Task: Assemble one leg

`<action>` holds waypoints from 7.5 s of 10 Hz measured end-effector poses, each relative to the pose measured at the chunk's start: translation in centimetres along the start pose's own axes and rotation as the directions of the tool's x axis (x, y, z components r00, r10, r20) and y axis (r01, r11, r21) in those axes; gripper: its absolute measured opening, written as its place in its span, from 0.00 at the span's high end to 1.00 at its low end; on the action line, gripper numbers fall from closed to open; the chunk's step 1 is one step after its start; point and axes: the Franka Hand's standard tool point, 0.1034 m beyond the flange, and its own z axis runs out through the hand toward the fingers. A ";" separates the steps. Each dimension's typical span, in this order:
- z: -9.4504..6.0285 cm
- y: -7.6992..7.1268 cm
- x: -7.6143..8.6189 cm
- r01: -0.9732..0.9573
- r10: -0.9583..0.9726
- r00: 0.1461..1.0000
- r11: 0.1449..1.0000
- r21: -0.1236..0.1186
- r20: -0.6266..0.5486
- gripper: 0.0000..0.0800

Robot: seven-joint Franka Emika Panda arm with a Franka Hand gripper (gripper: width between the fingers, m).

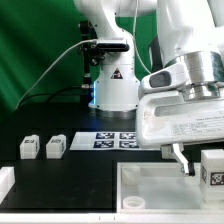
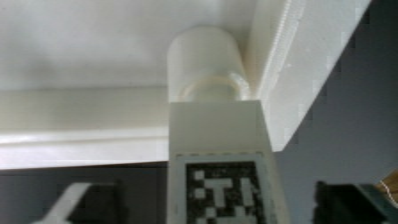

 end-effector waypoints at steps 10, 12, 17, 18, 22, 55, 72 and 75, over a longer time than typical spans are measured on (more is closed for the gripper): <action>-0.7 0.0 0.3 -0.029 0.029 0.999 1.000 0.001 0.042 0.19; -2.9 -0.8 2.0 -0.067 0.064 0.985 0.998 0.012 0.160 0.19; -2.2 0.6 3.0 -0.092 0.063 0.839 0.995 0.026 0.540 0.19; -2.1 0.5 2.8 -0.114 0.079 0.796 0.993 0.020 0.600 0.19; -0.7 0.3 2.7 -0.141 0.119 0.829 0.990 -0.001 0.546 0.34; 0.7 0.8 2.2 -0.526 0.611 0.683 0.791 -0.312 0.400 0.63; 0.5 0.3 1.9 -0.511 0.586 0.699 0.810 -0.287 0.410 0.19; 0.5 0.3 2.1 -0.407 0.471 0.763 0.882 -0.238 0.442 0.34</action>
Offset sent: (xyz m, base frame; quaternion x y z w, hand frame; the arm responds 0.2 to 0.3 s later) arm 0.0000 0.0000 0.0000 0.0000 0.0000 0.0000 1.0000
